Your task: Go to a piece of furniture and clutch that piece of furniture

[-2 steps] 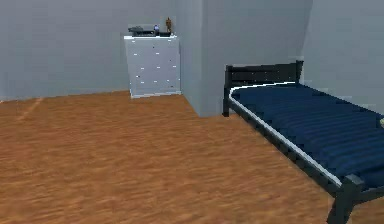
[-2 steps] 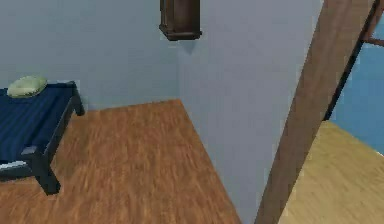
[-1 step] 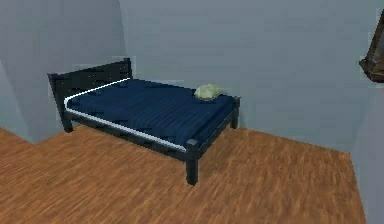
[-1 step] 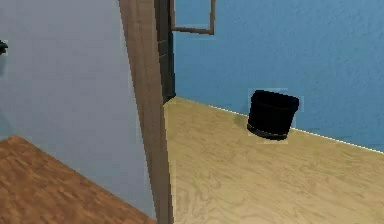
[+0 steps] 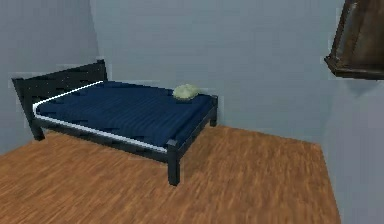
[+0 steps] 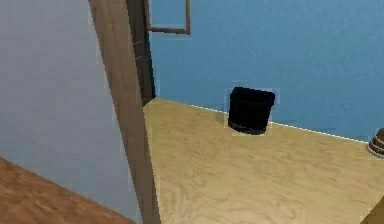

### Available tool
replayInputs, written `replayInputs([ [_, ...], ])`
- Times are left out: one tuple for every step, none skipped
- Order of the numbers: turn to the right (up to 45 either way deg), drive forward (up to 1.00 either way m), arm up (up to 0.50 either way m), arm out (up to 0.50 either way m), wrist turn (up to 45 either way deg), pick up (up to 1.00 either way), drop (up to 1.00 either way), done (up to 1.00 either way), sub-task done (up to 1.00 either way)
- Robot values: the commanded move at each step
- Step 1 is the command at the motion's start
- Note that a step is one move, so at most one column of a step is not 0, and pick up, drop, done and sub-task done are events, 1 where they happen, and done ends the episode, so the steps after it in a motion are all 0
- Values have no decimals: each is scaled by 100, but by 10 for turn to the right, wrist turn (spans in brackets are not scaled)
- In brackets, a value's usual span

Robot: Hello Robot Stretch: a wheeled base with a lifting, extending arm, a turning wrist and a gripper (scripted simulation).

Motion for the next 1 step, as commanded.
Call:
replayInputs([
  [0,20,0,0,0,0,0,0,0],
])
